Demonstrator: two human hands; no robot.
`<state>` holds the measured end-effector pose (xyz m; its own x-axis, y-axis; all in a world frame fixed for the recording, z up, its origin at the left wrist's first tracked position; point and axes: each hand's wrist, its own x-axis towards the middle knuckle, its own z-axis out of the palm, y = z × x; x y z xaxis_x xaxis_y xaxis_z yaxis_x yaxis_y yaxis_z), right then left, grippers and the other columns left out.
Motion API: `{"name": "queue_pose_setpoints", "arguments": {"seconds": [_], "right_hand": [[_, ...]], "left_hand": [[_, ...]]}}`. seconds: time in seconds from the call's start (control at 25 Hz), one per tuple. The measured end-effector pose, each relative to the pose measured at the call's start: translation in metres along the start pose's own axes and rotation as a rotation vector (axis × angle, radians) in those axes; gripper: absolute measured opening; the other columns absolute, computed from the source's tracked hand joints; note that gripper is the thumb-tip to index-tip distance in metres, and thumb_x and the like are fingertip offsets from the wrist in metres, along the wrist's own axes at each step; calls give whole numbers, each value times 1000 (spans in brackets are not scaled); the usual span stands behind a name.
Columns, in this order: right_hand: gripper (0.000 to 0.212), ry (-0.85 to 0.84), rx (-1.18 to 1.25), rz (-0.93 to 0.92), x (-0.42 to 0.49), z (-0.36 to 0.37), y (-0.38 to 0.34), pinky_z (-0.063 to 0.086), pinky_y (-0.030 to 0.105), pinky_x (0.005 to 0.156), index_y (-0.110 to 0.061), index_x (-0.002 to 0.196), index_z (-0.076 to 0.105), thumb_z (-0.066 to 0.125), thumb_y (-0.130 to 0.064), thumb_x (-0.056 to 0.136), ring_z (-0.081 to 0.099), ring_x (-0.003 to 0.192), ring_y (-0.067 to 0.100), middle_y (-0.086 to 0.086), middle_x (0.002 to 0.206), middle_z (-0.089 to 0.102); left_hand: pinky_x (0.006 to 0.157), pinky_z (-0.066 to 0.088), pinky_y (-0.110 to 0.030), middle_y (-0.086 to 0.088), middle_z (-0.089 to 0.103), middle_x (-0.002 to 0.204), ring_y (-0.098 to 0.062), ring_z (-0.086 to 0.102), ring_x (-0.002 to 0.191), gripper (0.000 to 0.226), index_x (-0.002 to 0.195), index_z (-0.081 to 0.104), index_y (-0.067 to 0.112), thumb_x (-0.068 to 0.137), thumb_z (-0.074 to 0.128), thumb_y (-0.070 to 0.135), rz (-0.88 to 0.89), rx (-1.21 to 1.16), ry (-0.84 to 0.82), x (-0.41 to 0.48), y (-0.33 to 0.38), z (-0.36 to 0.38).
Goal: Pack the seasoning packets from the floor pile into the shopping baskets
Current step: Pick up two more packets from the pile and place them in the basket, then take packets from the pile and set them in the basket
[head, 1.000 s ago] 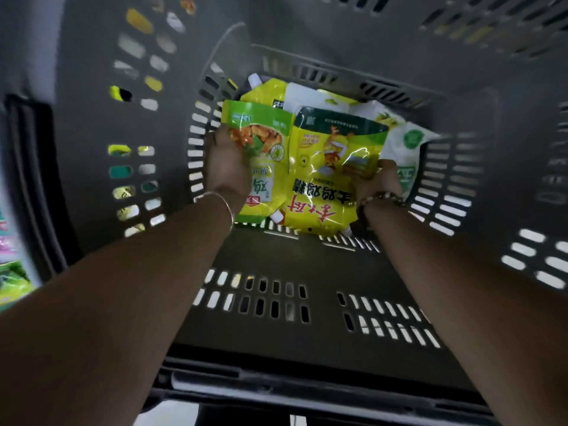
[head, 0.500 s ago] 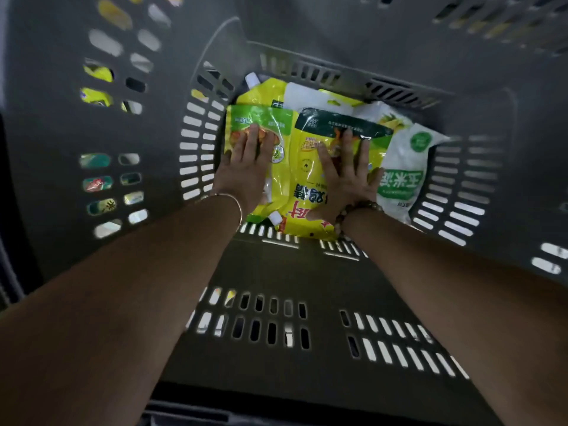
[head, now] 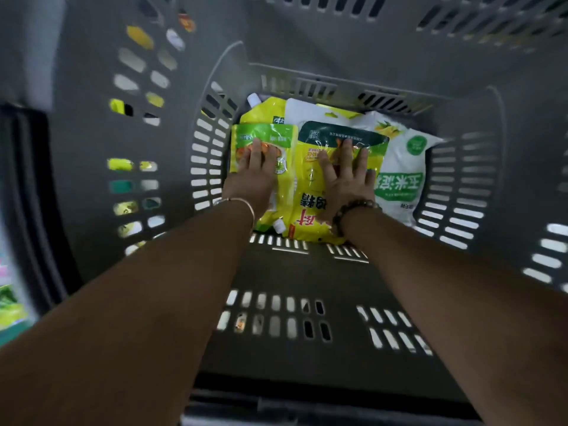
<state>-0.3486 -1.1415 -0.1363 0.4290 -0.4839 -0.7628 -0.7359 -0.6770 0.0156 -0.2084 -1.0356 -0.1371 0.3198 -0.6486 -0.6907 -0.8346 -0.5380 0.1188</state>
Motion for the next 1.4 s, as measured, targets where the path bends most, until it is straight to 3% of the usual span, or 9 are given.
{"name": "queue_pose_setpoints", "arguments": {"seconds": [0.16, 0.28, 0.44, 0.6, 0.8, 0.88, 1.04, 1.2, 1.4], "right_hand": [[93, -16, 102, 8, -31, -45, 1, 3, 55, 114, -30, 149, 2, 67, -34, 82, -6, 144, 29, 3, 157, -13], [74, 131, 182, -14, -70, -76, -9, 13, 50, 115, -27, 146, 21, 61, -36, 85, 14, 143, 25, 2, 156, 14], [66, 331, 363, -40, -140, -113, -27, 34, 43, 107, -24, 141, 35, 63, -33, 82, 39, 129, 28, 5, 144, 38], [62, 462, 551, -180, -212, -139, -63, 38, 32, 100, -18, 136, 44, 68, -23, 80, 46, 124, 27, 10, 137, 47], [51, 618, 666, -475, -296, -153, -143, 46, 27, 83, -10, 124, 58, 72, -14, 75, 63, 97, 28, 15, 116, 61], [49, 554, 659, -614, -320, -141, -180, 43, 20, 76, -9, 122, 59, 71, -14, 75, 64, 93, 27, 14, 112, 63], [48, 238, 545, -723, -307, -74, -243, 47, 33, 87, -16, 130, 53, 65, -17, 83, 57, 108, 25, 6, 127, 55], [47, 60, 481, -499, -237, 7, -264, 47, 35, 94, -23, 132, 48, 60, -23, 87, 52, 117, 19, 2, 131, 53], [45, 106, 524, -323, -123, 76, -274, 46, 34, 93, -21, 128, 50, 62, -22, 85, 55, 115, 22, 4, 128, 57]], "left_hand": [[106, 37, -46, -20, 27, 150, -38, 34, 134, 66, 145, 31, 12, 87, 62, 18, -19, -171, -76, -22, 7, -50], [97, 45, -37, -16, 52, 131, -33, 51, 119, 45, 128, 52, 11, 83, 59, 9, -71, -490, 66, -61, 19, -89], [93, 44, -32, -14, 50, 131, -31, 53, 115, 48, 130, 51, 12, 83, 62, 11, -98, -676, 274, -146, 24, -137], [89, 36, -22, -10, 56, 124, -25, 55, 111, 48, 127, 55, 12, 81, 68, 12, -81, -859, 549, -248, 1, -158], [85, 39, -21, 4, 54, 131, -12, 52, 113, 50, 132, 50, 19, 85, 68, 17, -336, -1102, 589, -341, -61, -121], [87, 42, -26, 1, 53, 134, -15, 52, 117, 52, 135, 48, 18, 86, 67, 17, -475, -1164, 581, -363, -86, -89], [86, 42, -27, 0, 56, 130, -17, 54, 114, 50, 132, 50, 15, 85, 68, 16, -698, -1224, 613, -374, -124, -4], [95, 43, -32, -4, 54, 135, -23, 52, 122, 54, 135, 47, 14, 85, 67, 17, -824, -1259, 537, -347, -142, 90], [89, 38, -27, -4, 54, 135, -22, 52, 121, 56, 134, 47, 14, 84, 70, 26, -895, -1358, 649, -273, -172, 172]]}}
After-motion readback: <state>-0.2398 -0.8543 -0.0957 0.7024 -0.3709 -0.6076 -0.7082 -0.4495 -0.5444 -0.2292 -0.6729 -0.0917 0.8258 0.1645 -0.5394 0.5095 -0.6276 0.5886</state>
